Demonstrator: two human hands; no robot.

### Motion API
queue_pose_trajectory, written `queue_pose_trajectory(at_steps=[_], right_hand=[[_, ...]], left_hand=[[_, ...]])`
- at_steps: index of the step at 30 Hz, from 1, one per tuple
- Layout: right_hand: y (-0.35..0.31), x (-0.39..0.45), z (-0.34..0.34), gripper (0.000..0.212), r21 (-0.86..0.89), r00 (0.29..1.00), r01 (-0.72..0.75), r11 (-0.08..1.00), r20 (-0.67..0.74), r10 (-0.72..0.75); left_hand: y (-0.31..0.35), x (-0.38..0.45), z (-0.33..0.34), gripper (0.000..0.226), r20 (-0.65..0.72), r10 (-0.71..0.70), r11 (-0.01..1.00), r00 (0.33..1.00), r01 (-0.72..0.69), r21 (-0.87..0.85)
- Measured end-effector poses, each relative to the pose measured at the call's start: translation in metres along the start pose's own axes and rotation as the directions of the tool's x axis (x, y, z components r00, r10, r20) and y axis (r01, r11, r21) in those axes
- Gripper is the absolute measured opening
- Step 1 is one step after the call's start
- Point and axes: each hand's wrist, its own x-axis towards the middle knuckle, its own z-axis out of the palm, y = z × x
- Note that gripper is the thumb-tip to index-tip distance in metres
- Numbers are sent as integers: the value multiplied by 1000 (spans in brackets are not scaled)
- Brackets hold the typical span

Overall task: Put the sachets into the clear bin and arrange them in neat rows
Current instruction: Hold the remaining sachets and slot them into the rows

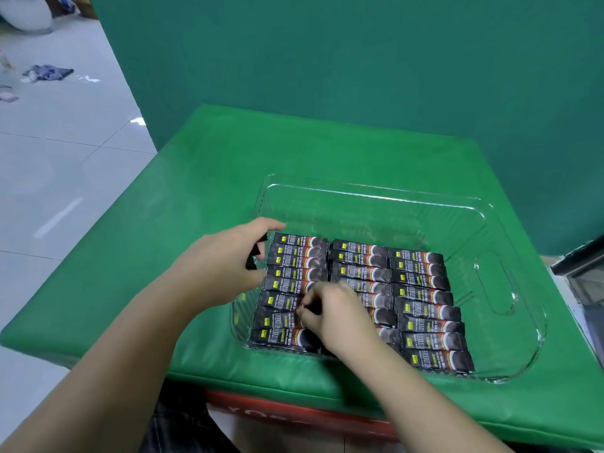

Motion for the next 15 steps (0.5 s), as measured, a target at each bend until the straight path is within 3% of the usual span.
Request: queue_pose_trajectory(at_steps=[5,11,13,15], right_hand=[[-1,6,5,37,-240,973,228,944,99,-210],[-3,13,8,36,-364,943,332,870,143,-300],[-4,13,8,35,-360,946,323,875,132,-295],[-10,10,4,28,-189,960,280,941,49,-276]], left_hand=[[0,-1,0,65,-9,4,1000,1000,-4,-1],[-2,1,0,67,-4,13,1000,1000,-13,-2],[-3,1,1,67,0,15,1000,1000,-15,-10],[-4,1,2,69,0,16,1000,1000,-16,-4]])
